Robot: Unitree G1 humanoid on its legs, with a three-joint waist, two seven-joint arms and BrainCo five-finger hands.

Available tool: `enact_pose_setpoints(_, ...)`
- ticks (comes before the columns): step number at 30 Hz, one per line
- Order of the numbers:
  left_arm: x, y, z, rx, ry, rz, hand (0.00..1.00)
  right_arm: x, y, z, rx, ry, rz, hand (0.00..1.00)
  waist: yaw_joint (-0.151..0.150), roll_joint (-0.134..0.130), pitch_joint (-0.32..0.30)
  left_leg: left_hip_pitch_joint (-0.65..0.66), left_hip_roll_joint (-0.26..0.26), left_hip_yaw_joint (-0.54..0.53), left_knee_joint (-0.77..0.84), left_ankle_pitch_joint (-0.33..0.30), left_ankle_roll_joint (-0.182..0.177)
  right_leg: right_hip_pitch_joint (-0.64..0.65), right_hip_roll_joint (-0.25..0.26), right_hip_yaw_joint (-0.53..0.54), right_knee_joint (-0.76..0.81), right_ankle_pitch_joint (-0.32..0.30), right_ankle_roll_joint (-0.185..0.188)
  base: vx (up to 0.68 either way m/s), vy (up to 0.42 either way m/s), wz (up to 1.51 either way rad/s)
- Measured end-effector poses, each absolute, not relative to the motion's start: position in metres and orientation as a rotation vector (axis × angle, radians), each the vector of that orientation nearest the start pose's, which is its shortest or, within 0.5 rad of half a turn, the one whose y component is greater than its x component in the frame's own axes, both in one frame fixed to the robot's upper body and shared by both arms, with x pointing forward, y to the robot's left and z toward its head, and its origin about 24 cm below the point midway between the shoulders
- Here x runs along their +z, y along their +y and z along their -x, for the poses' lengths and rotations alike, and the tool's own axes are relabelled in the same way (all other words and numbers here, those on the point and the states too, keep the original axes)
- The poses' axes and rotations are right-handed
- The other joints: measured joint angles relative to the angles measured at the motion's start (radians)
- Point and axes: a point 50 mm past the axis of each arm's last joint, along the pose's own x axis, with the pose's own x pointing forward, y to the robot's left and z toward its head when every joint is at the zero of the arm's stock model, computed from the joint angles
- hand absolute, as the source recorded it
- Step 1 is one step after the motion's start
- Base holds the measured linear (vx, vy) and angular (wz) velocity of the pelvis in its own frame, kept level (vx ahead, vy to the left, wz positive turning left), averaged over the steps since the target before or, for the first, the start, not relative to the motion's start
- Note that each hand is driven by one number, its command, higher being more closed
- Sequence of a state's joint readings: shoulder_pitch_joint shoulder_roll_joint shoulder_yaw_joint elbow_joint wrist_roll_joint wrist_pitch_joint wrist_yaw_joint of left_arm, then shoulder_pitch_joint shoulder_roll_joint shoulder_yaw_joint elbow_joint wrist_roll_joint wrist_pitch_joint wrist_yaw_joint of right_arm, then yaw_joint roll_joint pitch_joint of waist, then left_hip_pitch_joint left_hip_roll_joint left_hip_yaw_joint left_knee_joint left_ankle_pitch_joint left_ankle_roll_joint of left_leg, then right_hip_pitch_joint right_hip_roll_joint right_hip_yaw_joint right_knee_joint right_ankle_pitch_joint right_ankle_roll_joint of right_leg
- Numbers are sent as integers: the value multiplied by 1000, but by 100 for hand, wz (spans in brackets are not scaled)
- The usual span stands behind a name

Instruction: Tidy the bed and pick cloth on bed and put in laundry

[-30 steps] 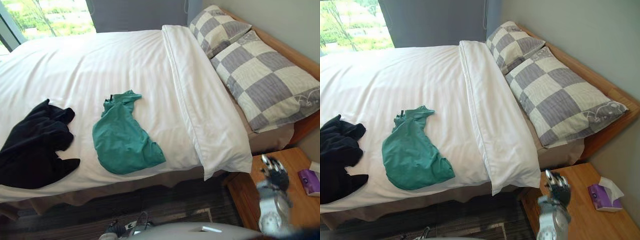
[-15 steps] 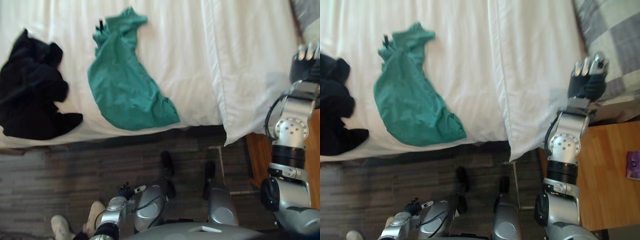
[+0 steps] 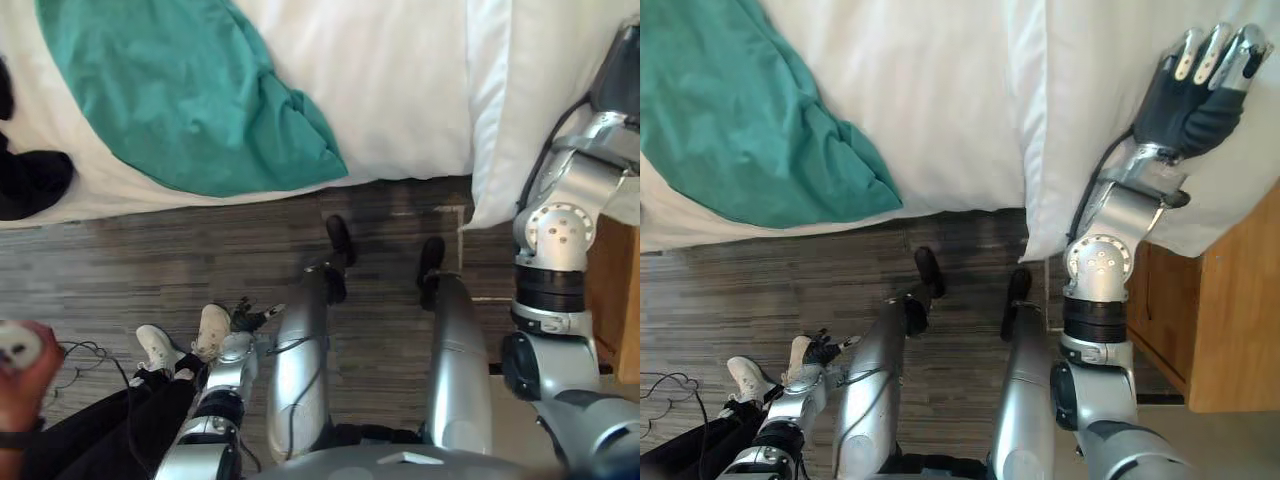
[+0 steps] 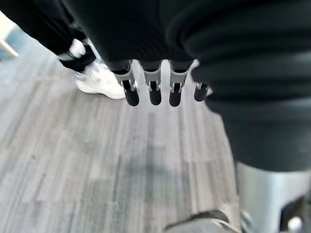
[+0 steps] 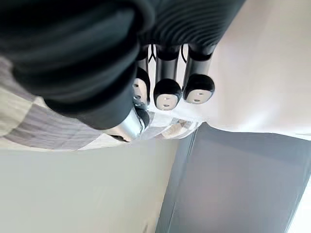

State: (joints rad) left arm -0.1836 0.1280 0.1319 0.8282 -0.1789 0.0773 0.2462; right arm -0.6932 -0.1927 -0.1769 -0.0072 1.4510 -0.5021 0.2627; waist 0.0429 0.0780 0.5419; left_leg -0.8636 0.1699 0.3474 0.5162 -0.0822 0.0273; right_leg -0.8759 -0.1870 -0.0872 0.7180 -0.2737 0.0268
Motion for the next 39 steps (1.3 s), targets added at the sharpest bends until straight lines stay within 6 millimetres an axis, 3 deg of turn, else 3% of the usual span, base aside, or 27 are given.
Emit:
enact_pose_setpoints(2, -93, 218, -225, 447, 720, 54, 0, 246, -213, -300, 325, -1209, -1234, 100, 0, -2, 0, -3, 4, 4, 3, -1, 0, -3, 2, 2, 0, 1, -1, -5, -9, -5)
enact_pose_setpoints(4, -95, 220, -221, 494, 728, 91, 0, 212, -213, -300, 266, -1163, -1232, 100, -2, -17, -1, 12, 8, 27, 7, -6, 2, -3, 5, 25, -1, 8, 2, 12, -12, -21)
enact_pose_setpoints(5, -95, 221, -220, 501, 729, 96, 0, 205, -213, -301, 248, -1146, -1235, 100, -3, -20, -1, 14, 8, 31, 7, -7, 4, -3, 6, 29, -2, 9, 3, 31, -8, -23)
enact_pose_setpoints(7, -97, 222, -217, 533, 737, 116, 0, 146, -219, -301, 85, -969, -1255, 100, -10, -24, 0, 37, 13, 50, 7, -13, 9, 16, 10, 44, -20, 18, 9, 49, -4, -22)
enact_pose_setpoints(9, -97, 223, -215, 542, 738, 132, 0, 106, -218, -292, -11, -841, -1280, 100, -23, -25, 1, 69, 15, 64, 8, -20, 11, 47, 13, 48, -39, 24, 14, 59, -4, -23)
enact_pose_setpoints(10, -98, 223, -214, 546, 740, 134, 0, 97, -218, -288, -30, -812, -1285, 100, -29, -25, 1, 81, 16, 68, 5, -22, 11, 59, 14, 49, -47, 27, 17, 120, 14, -37)
enact_pose_setpoints(11, -97, 223, -214, 545, 735, 141, 0, 70, -219, -273, -93, -720, -1241, 0, -37, -26, 0, 145, 20, 87, -9, -32, 7, 124, 21, 59, -81, 40, 21, 111, 22, -36)
enact_pose_setpoints(13, -95, 218, -216, 534, 718, 158, 0, 60, -221, -264, -118, -668, -1167, 0, -46, -29, -3, 190, 21, 98, -28, -37, 3, 170, 25, 64, -110, 49, 26, 104, 35, -37)
enact_pose_setpoints(14, -91, 210, -222, 503, 694, 174, 0, 49, -218, -258, -143, -570, -1042, 0, -60, -54, -16, 255, 20, 118, -49, -45, -1, 231, 29, 75, -148, 58, 30, 70, 42, -36)
enact_pose_setpoints(16, -90, 202, -225, 470, 691, 179, 0, 41, -216, -255, -156, -505, -973, 0, -72, -75, -32, 291, 21, 127, -61, -54, -8, 267, 31, 78, -174, 64, 32, 80, 37, -26)
enact_pose_setpoints(17, -91, 192, -226, 419, 707, 181, 0, 27, -214, -246, -171, -417, -892, 0, -81, -103, -68, 331, 22, 131, -76, -60, -11, 315, 36, 77, -209, 71, 33, 101, 29, -16)
enact_pose_setpoints(20, -94, 184, -224, 387, 737, 197, 0, 7, -211, -231, -173, -291, -792, 0, -81, -133, -101, 413, 18, 136, -106, -61, -13, 407, 39, 74, -255, 77, 35, 126, 16, -10)
enact_pose_setpoints(21, -101, 184, -215, 375, 783, 198, 0, -11, -205, -220, -166, -157, -687, 0, -79, -147, -131, 476, 10, 137, -134, -61, -14, 477, 38, 67, -290, 77, 35, 119, 5, -1)
enact_pose_setpoints(23, -109, 185, -205, 371, 836, 197, 0, -28, -199, -210, -157, -29, -597, 0, -77, -149, -166, 518, 2, 136, -161, -61, -17, 526, 35, 55, -321, 78, 36, 133, 4, 7)
enact_pose_setpoints(25, -124, 187, -181, 365, 926, 175, 0, -69, -190, -186, -137, 237, -460, 0, -69, -143, -238, 587, -25, 132, -228, -43, -27, 603, 21, 25, -377, 79, 39, 157, 1, 17)
enact_pose_setpoints(26, -126, 187, -177, 364, 941, 163, 0, -77, -189, -181, -137, 287, -447, 0, -68, -142, -251, 602, -31, 130, -245, -38, -29, 618, 18, 21, -389, 81, 42, 176, -10, 19)
enact_pose_setpoints(28, -139, 189, -154, 350, 1017, 125, 0, -116, -187, -148, -157, 551, -410, 0, -60, -122, -297, 695, -65, 114, -343, 0, -40, 715, 10, -9, -461, 92, 57, 187, -29, 23)
enact_pose_setpoints(30, -145, 191, -140, 337, 1054, 93, 0, -135, -187, -124, -179, 697, -407, 0, -59, -108, -322, 755, -80, 105, -407, 24, -52, 778, 10, -28, -503, 98, 61, 148, -46, 20)
enact_pose_setpoints(34, -156, 198, -110, 371, 1134, 61, 0, -147, -194, -100, -214, 812, -384, 0, -62, -92, -366, 884, -101, 103, -549, 82, -76, 877, 22, -45, -566, 108, 64, 73, -28, 1)
enact_pose_setpoints(39, -158, 201, -101, 384, 1137, 76, 0, -152, -191, -92, -201, 877, -382, 0, -56, -107, -393, 958, -102, 83, -614, 111, -82, 955, 38, -70, -616, 121, 59, 17, -10, 8)
